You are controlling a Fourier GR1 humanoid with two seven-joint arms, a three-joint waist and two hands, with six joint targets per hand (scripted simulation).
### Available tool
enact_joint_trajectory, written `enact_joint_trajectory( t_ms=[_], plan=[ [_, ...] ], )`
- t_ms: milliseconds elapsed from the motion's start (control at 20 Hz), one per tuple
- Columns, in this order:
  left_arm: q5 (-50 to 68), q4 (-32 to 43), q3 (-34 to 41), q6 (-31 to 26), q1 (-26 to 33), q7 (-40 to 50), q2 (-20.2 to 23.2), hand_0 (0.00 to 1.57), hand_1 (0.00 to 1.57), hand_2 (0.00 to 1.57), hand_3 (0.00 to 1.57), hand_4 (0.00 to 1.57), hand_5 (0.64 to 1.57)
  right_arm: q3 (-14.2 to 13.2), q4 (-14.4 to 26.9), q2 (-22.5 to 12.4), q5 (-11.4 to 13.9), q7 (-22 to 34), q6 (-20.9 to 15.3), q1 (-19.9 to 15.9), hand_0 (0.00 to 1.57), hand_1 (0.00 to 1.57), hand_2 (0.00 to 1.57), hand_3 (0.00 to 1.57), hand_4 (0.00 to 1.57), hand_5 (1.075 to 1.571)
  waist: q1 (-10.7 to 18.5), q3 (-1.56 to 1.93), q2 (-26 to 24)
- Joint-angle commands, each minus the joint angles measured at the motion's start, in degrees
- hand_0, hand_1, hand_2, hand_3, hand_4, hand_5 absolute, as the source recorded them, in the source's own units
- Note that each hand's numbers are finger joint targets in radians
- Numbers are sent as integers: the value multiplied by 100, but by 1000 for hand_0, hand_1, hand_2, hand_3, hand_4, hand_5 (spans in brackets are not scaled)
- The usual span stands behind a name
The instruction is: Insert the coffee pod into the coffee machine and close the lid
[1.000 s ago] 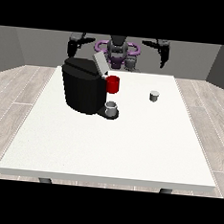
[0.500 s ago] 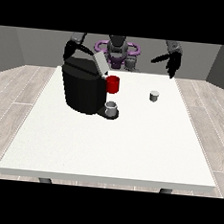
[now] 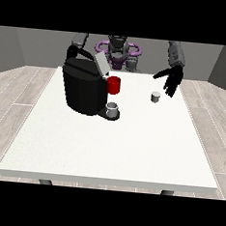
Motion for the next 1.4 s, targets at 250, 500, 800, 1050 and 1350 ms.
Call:
enact_joint_trajectory(
  t_ms=[250,500,800,1050,1350],
  plan=[
    [-910,1026,-329,284,-478,-318,-91,0,0,0,0,0,1571,147,488,179,-86,94,-318,-100,0,0,0,0,0,1571,152,2,64],
    [-1345,1307,-403,968,-855,-460,-439,760,760,877,622,0,1571,-407,953,-45,-267,98,56,-700,0,0,0,0,0,1571,228,2,245],
    [-1943,1514,-649,1170,-1282,-508,-352,1071,1071,1132,931,465,1571,-283,1242,1,-111,100,33,-806,0,0,0,0,0,1571,116,1,216],
    [-2575,2063,-870,1562,-1198,-405,-312,757,757,950,811,339,1571,-8,1103,63,-87,-108,234,-481,0,0,0,0,0,1571,-172,2,245],
    [-2994,2379,-1111,1044,-1436,-433,-194,748,748,941,809,373,1571,-82,1541,182,-75,-116,-210,-653,0,0,0,0,0,1571,138,3,65]
  ],
)
